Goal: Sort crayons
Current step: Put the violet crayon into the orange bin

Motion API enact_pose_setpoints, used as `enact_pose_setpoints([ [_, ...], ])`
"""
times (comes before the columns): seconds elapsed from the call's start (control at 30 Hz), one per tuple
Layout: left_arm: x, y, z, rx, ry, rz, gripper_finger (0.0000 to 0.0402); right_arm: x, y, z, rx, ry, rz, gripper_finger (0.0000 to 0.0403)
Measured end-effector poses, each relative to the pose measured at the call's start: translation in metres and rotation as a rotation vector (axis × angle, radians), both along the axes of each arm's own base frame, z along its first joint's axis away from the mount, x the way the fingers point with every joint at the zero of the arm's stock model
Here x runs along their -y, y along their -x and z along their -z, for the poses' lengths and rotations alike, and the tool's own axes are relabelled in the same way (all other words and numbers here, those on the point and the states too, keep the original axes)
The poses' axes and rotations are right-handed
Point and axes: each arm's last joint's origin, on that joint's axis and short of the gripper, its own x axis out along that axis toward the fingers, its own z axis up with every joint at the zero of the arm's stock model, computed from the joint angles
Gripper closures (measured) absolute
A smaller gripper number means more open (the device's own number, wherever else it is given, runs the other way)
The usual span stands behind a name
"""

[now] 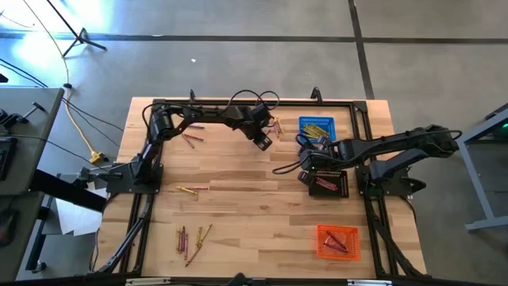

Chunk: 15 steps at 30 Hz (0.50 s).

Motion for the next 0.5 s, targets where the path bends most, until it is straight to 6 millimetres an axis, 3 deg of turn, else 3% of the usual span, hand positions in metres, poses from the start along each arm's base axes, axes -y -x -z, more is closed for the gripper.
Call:
enact_pose_setpoints([
  [0.3, 0.0043, -0.003, 0.0043, -0.06, -0.032, -0.01, 0.0332, 0.0, -0.0001, 0.0, 0.001, 0.0, 0.0, 0.0325],
  [0.5, 0.007, -0.003, 0.0029, -0.072, -0.048, 0.023, 0.039, 0.0, -0.0001, 0.0, 0.001, 0.0, 0.0, 0.0325],
])
